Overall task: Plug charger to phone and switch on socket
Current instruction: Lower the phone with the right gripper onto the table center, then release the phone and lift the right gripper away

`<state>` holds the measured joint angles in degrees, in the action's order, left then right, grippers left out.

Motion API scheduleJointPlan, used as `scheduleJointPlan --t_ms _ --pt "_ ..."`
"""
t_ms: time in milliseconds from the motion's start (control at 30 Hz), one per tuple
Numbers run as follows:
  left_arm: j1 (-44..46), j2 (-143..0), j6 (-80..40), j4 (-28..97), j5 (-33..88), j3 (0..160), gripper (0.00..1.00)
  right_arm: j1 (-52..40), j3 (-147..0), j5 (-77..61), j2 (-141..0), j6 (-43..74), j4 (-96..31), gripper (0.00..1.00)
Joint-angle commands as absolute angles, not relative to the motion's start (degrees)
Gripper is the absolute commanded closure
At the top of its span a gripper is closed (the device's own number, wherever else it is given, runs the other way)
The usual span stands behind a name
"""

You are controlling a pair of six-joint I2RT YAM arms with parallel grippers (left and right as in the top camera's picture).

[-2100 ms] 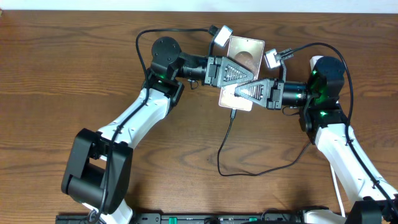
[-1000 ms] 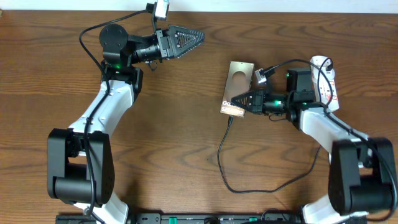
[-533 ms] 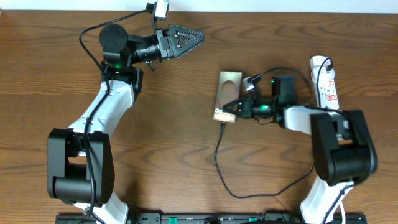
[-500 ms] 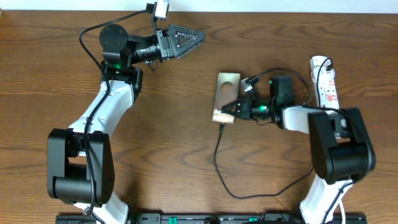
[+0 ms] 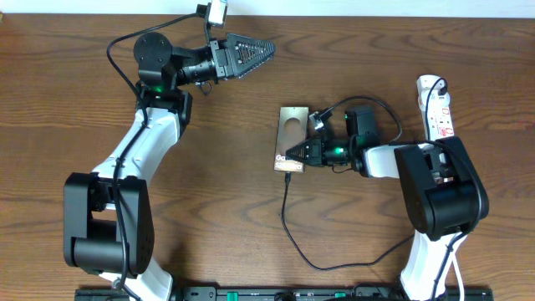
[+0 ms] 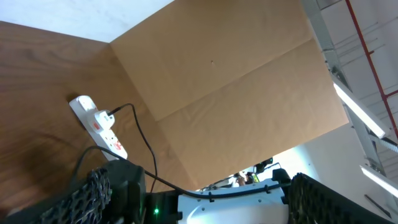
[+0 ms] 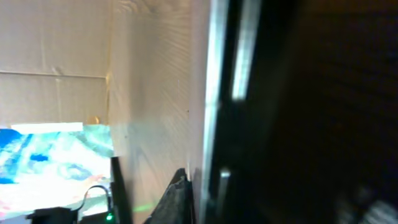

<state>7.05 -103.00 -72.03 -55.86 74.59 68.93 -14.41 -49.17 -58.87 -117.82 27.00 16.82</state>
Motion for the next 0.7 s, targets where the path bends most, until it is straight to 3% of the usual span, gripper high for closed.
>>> scheduleJointPlan --t_ms 0,100,167,367,567,667 --pt "6.9 -102.1 -71.6 -56.2 74.3 69.6 0.07 -15.6 -49.7 -53.8 -119.2 25.6 17.0 0.85" --pt "6.9 -102.1 -71.6 -56.2 74.3 69.6 0.07 -16.2 -49.7 -51.9 -119.2 25.6 16.9 0.84" --pt "6.9 -102.1 -71.6 -56.2 74.3 69.6 0.07 -16.4 -49.7 -50.9 -119.2 25.6 16.9 0.75" --pt "6.9 -102.1 -71.6 -56.2 74.3 69.6 0.07 -16.4 -49.7 -45.8 -119.2 25.7 14.3 0.64" --pt "6.9 -102.1 -71.6 -56.2 74.3 69.6 0.07 -16.4 -49.8 -41.8 -119.2 28.6 11.9 0.39" --pt "6.9 -102.1 -71.6 -56.2 74.3 69.6 0.07 -16.4 -50.2 -38.2 -119.1 29.4 8.6 0.37"
